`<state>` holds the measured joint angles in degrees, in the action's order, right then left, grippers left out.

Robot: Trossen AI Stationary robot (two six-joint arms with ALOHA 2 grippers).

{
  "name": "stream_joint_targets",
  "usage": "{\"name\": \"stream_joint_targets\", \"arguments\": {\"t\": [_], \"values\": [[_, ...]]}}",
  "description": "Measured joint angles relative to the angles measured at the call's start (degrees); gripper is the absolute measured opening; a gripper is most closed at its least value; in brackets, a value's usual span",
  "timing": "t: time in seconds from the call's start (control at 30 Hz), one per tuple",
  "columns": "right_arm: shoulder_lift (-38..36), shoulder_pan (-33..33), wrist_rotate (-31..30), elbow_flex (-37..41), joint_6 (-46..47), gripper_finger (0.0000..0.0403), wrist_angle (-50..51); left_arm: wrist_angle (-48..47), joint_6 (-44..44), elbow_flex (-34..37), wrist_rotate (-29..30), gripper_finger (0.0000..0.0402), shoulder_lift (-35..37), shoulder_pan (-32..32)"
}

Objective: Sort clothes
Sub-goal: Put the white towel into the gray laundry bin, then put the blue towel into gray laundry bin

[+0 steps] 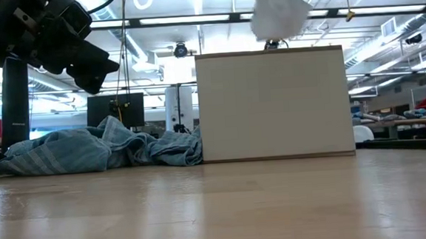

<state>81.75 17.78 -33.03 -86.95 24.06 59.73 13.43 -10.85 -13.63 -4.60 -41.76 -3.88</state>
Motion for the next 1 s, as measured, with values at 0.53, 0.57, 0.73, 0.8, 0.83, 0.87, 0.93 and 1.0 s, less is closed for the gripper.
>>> {"name": "stream_joint_targets", "arguments": {"t": [0.53, 0.57, 0.73, 0.8, 0.83, 0.87, 0.93, 1.0], "values": [[-0.34, -24.30, 1.38, -7.16, -19.18, 0.0017, -4.43, -0.11, 0.11, 0.00, 0.00, 0.0135, 0.00, 0.00], [-0.28, -26.08, 2.99, -7.07, -18.66, 0.0022, -4.51, -0.09, 0.20, 0.00, 0.00, 0.0135, 0.00, 0.02], [-0.25, -34.07, 13.99, -7.02, -16.22, 0.0052, -4.70, -0.09, 0.33, 0.00, 0.00, 0.0135, 0.00, 0.01], [-0.25, -35.88, 15.53, -7.02, -16.17, 0.0068, -4.71, -0.11, 0.33, 0.00, 0.00, 0.0135, 0.00, 0.00], [-0.25, -36.46, 15.73, -7.02, -16.18, 0.0076, -4.80, -0.09, 0.33, 0.00, 0.00, 0.0135, 0.00, 0.02], [-0.25, -36.88, 15.84, -7.02, -16.18, 0.0084, -4.83, -0.09, 0.32, 0.00, 0.00, 0.0135, 0.00, 0.01], [-0.25, -37.29, 15.95, -7.02, -16.18, 0.0102, -4.81, -0.13, 0.31, 0.00, 0.00, 0.0135, 0.00, 0.01], [-0.25, -37.44, 15.93, -7.02, -16.20, 0.0120, -4.81, -0.27, 0.30, 0.00, 0.00, 0.0135, 0.00, 0.00]]}}
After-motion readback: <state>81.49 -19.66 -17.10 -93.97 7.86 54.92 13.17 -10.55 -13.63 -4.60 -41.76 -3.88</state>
